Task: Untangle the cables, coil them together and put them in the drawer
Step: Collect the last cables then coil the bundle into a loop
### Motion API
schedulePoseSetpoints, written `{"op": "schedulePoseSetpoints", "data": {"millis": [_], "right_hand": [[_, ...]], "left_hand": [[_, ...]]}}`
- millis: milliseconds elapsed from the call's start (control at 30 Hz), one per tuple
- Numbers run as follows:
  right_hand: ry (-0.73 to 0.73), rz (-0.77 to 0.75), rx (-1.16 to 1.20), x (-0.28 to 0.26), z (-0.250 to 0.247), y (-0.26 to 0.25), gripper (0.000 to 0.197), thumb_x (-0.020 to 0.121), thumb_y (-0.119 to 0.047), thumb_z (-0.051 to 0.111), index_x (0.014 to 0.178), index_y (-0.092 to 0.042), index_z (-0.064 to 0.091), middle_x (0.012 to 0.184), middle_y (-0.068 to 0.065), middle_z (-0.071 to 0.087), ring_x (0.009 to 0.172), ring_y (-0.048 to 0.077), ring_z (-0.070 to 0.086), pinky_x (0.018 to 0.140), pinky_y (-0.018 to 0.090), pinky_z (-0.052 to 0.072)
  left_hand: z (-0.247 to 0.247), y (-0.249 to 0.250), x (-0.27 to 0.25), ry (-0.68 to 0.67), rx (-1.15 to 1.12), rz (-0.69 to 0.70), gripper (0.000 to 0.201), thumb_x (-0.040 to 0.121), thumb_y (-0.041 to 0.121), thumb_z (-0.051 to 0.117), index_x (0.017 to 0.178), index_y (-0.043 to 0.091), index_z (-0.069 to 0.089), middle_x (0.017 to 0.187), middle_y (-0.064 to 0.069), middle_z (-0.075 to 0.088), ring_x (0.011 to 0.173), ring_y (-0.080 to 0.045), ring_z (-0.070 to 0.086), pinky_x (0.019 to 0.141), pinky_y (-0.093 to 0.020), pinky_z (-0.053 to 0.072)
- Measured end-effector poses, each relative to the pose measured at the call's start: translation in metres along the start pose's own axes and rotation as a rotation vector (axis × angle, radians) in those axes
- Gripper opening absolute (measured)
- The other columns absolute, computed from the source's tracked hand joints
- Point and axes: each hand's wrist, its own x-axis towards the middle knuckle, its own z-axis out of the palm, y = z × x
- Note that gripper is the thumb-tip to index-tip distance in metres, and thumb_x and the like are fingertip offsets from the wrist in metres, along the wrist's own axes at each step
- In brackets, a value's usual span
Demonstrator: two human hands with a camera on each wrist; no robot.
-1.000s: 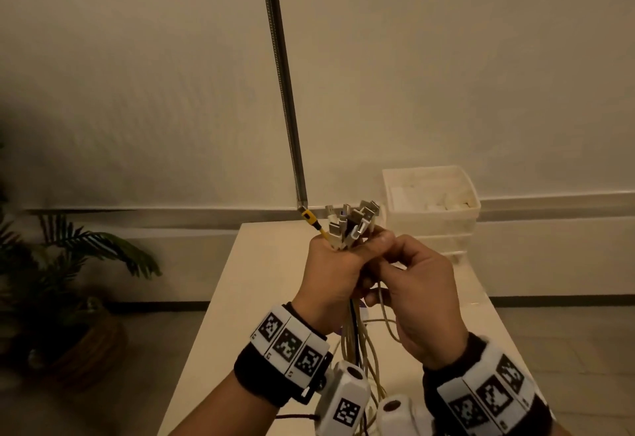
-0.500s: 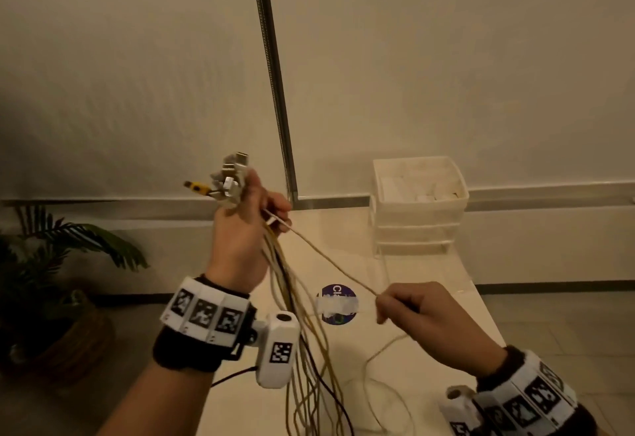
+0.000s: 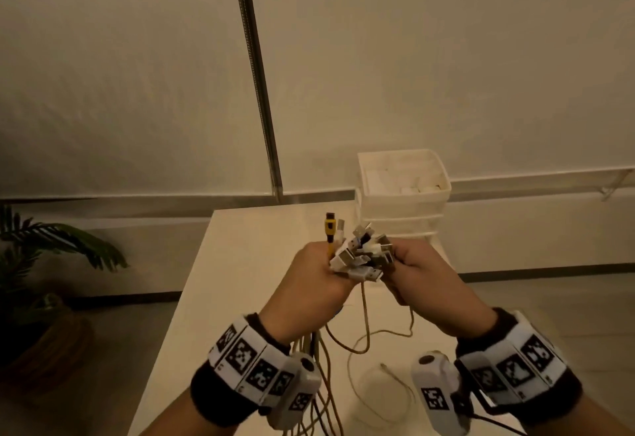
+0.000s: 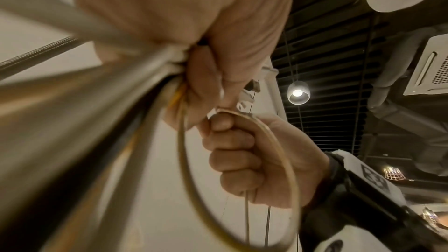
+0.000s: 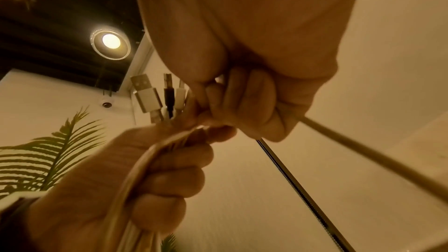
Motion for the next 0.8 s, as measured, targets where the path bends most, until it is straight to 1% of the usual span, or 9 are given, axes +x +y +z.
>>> {"op": "schedulePoseSetpoints", "data": {"millis": [133,200,267,400,500,567,667,733,800], "right_hand": [[-0.041,0.076,0.034,-0.003,-0.001,0.003,0.031,0.099,-0.012,0.045,0.075,-0.003,0.062,0.052,-0.003,0.036,0.048,0.012,0.027,0.047,0.028,0.026],[-0.062,0.104,0.084,-0.005,-0.001,0.004,0.037,0.100,-0.013,0.045,0.069,-0.013,0.065,0.051,-0.003,0.037,0.046,0.010,0.028,0.045,0.025,0.026],[-0.057,0.125,0.174,-0.007,-0.006,0.006,0.035,0.101,-0.019,0.045,0.074,-0.007,0.062,0.051,-0.001,0.036,0.044,0.009,0.029,0.045,0.023,0.026],[-0.006,0.145,0.172,-0.014,-0.021,0.018,0.036,0.100,-0.024,0.045,0.074,-0.005,0.060,0.054,0.004,0.033,0.046,0.012,0.027,0.045,0.021,0.028],[0.011,0.178,0.118,-0.018,-0.022,0.024,0.036,0.100,-0.024,0.046,0.074,-0.004,0.060,0.053,0.003,0.034,0.046,0.012,0.027,0.045,0.022,0.028],[0.028,0.190,0.097,-0.016,-0.019,0.023,0.036,0.100,-0.025,0.047,0.072,-0.006,0.061,0.052,0.000,0.035,0.046,0.012,0.028,0.045,0.023,0.027],[0.019,0.178,0.071,-0.012,-0.012,0.015,0.037,0.099,-0.027,0.047,0.070,-0.011,0.061,0.048,-0.006,0.035,0.044,0.011,0.028,0.045,0.025,0.027],[-0.008,0.167,0.106,-0.008,-0.007,0.007,0.036,0.100,-0.023,0.046,0.073,-0.005,0.062,0.048,-0.006,0.036,0.045,0.011,0.027,0.046,0.027,0.024],[-0.037,0.172,0.184,-0.003,-0.006,0.002,0.031,0.100,-0.013,0.044,0.087,0.011,0.059,0.050,-0.002,0.035,0.046,0.011,0.024,0.049,0.029,0.017]], "left_hand": [[-0.006,-0.005,0.003,-0.061,0.120,0.010,0.019,0.084,0.030,0.066,0.085,0.013,0.073,0.073,-0.008,0.070,0.066,-0.024,0.062,0.064,-0.045,0.051],[-0.010,0.001,0.001,-0.094,0.148,0.042,0.012,0.088,0.021,0.067,0.078,0.022,0.073,0.069,0.006,0.070,0.063,-0.010,0.062,0.063,-0.033,0.051],[-0.019,0.005,0.001,0.037,0.119,0.038,0.030,0.088,0.007,0.066,0.071,0.032,0.067,0.060,0.021,0.066,0.055,0.006,0.057,0.053,-0.014,0.041],[-0.055,-0.015,0.011,0.499,-0.086,-0.089,0.028,0.089,0.009,0.065,0.071,0.029,0.071,0.061,0.012,0.067,0.045,0.002,0.047,0.052,-0.029,0.035],[-0.072,-0.025,0.012,0.606,0.039,-0.087,0.014,0.085,0.019,0.074,0.075,0.027,0.069,0.062,0.010,0.064,0.055,-0.007,0.055,0.057,-0.035,0.044],[-0.069,-0.021,0.007,0.545,0.163,0.021,0.014,0.086,0.017,0.073,0.083,0.030,0.070,0.074,0.009,0.069,0.069,-0.008,0.063,0.064,-0.035,0.051],[-0.049,-0.009,0.003,0.237,0.282,0.187,0.031,0.087,0.011,0.069,0.087,0.041,0.071,0.078,0.019,0.071,0.072,0.003,0.064,0.064,-0.023,0.051],[-0.029,-0.005,0.004,0.057,0.323,0.237,0.029,0.086,0.007,0.063,0.097,0.030,0.075,0.081,0.011,0.073,0.073,-0.002,0.065,0.065,-0.028,0.053],[-0.011,-0.002,0.005,0.018,0.356,0.250,0.028,0.083,0.002,0.058,0.096,0.020,0.074,0.079,0.005,0.071,0.069,-0.010,0.063,0.063,-0.030,0.050]]}}
